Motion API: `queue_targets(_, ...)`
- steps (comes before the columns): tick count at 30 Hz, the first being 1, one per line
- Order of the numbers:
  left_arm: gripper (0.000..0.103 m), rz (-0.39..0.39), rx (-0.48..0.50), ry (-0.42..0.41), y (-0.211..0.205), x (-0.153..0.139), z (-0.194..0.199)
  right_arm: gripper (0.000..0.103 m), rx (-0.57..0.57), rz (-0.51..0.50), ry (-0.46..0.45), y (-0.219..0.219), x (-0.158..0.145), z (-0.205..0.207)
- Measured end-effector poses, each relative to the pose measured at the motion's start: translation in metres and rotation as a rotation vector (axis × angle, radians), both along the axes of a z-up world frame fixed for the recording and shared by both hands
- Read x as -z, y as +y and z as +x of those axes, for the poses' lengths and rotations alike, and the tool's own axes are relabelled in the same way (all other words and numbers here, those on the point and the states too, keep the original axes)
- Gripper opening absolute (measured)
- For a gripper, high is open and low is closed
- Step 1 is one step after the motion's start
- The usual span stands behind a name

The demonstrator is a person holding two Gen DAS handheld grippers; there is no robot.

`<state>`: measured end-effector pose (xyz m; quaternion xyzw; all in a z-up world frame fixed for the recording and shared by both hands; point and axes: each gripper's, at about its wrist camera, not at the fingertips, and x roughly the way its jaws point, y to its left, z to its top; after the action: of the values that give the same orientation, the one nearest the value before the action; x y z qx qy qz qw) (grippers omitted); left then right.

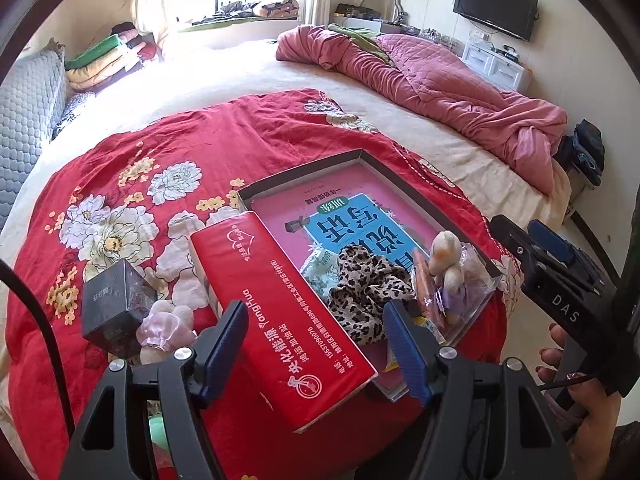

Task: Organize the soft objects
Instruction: 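Move both open tools back over the remaining pile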

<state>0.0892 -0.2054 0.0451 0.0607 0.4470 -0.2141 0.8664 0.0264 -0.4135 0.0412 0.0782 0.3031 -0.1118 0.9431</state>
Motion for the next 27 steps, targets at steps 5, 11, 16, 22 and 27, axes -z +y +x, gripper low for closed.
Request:
queue_targets(5, 0.069, -0.014, -0.001, -0.005, 0.006, -0.005, -0.006, 0.078, 0.001, -0.036, 0.008, 0.008, -0.006, -0.004)
queue_targets(11, 0.069, -0.02, -0.015, -0.008, 0.02, -0.008, -0.011, 0.078, -0.033, -0.066, -0.016, 0.025, -0.024, -0.01)
queue_targets(16, 0.069, -0.031, -0.035, -0.006, 0.036, -0.011, -0.014, 0.078, -0.054, -0.076, -0.012, 0.042, -0.035, -0.012)
queue_targets(22, 0.069, -0.03, -0.066, -0.027, 0.056, -0.017, -0.02, 0.078, -0.079, -0.102, -0.015, 0.059, -0.048, -0.014)
queue_targets(27, 0.069, -0.028, -0.096, -0.039, 0.073, -0.021, -0.023, 0.078, -0.124, -0.072, -0.026, 0.073, -0.055, -0.015)
